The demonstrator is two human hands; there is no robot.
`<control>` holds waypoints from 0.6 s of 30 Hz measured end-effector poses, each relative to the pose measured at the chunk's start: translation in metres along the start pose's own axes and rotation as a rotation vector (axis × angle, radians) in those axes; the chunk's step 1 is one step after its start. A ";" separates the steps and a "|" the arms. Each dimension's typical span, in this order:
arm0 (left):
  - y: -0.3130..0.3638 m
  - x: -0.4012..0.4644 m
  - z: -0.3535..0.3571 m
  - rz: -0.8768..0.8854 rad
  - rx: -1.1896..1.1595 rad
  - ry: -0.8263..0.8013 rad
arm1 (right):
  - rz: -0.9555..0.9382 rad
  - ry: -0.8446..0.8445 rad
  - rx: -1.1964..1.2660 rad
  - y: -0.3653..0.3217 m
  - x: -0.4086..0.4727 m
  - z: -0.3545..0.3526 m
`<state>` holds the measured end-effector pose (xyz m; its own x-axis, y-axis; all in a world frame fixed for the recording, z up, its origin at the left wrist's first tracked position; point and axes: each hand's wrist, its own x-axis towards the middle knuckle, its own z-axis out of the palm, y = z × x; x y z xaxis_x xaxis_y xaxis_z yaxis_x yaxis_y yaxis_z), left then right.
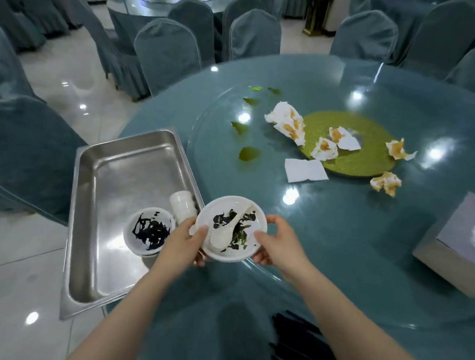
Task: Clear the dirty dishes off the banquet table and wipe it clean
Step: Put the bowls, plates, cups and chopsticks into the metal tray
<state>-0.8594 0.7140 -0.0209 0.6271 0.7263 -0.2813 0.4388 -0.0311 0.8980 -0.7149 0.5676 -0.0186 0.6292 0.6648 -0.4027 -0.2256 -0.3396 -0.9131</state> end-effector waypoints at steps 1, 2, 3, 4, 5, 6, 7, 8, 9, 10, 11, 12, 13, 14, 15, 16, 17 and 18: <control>-0.002 0.008 -0.008 -0.012 0.000 0.005 | -0.002 0.002 -0.005 -0.004 0.005 0.008; -0.003 0.018 -0.015 -0.023 0.005 0.006 | -0.007 0.005 -0.008 -0.009 0.011 0.016; -0.005 0.027 -0.023 -0.030 0.005 0.004 | -0.016 0.009 -0.012 -0.013 0.018 0.026; -0.008 0.039 -0.033 -0.036 -0.004 0.002 | -0.027 0.013 -0.015 -0.018 0.027 0.036; -0.010 0.048 -0.041 -0.040 -0.019 0.006 | -0.036 0.015 -0.018 -0.022 0.035 0.045; -0.012 0.057 -0.049 -0.044 -0.035 0.012 | -0.039 0.019 -0.020 -0.027 0.042 0.053; -0.014 0.067 -0.058 -0.045 -0.050 0.019 | -0.038 0.030 -0.018 -0.030 0.049 0.062; -0.016 0.075 -0.068 -0.044 -0.057 0.025 | -0.031 0.049 -0.008 -0.032 0.058 0.070; -0.019 0.084 -0.079 -0.042 -0.057 0.034 | -0.022 0.073 0.005 -0.034 0.066 0.078; -0.021 0.094 -0.090 -0.042 -0.060 0.047 | -0.013 0.101 0.010 -0.035 0.074 0.084; -0.024 0.104 -0.101 -0.047 -0.064 0.065 | -0.004 0.131 0.005 -0.035 0.082 0.088; -0.027 0.115 -0.112 -0.057 -0.069 0.084 | 0.004 0.161 -0.006 -0.034 0.090 0.091; -0.031 0.124 -0.123 -0.068 -0.078 0.100 | 0.009 0.189 -0.021 -0.033 0.097 0.092; -0.035 0.134 -0.132 -0.078 -0.093 0.111 | 0.014 0.211 -0.037 -0.030 0.102 0.092; -0.040 0.144 -0.140 -0.083 -0.108 0.123 | 0.021 0.230 -0.056 -0.027 0.107 0.091; -0.046 0.154 -0.147 -0.088 -0.118 0.138 | 0.030 0.245 -0.076 -0.023 0.110 0.091; -0.052 0.165 -0.152 -0.096 -0.127 0.157 | 0.040 0.256 -0.101 -0.019 0.113 0.090; -0.058 0.176 -0.157 -0.112 -0.136 0.175 | 0.050 0.266 -0.126 -0.015 0.115 0.088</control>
<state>-0.8752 0.9514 -0.0697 0.4534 0.8283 -0.3292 0.4012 0.1402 0.9052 -0.7047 0.7075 -0.0569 0.7964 0.4527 -0.4009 -0.1779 -0.4582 -0.8709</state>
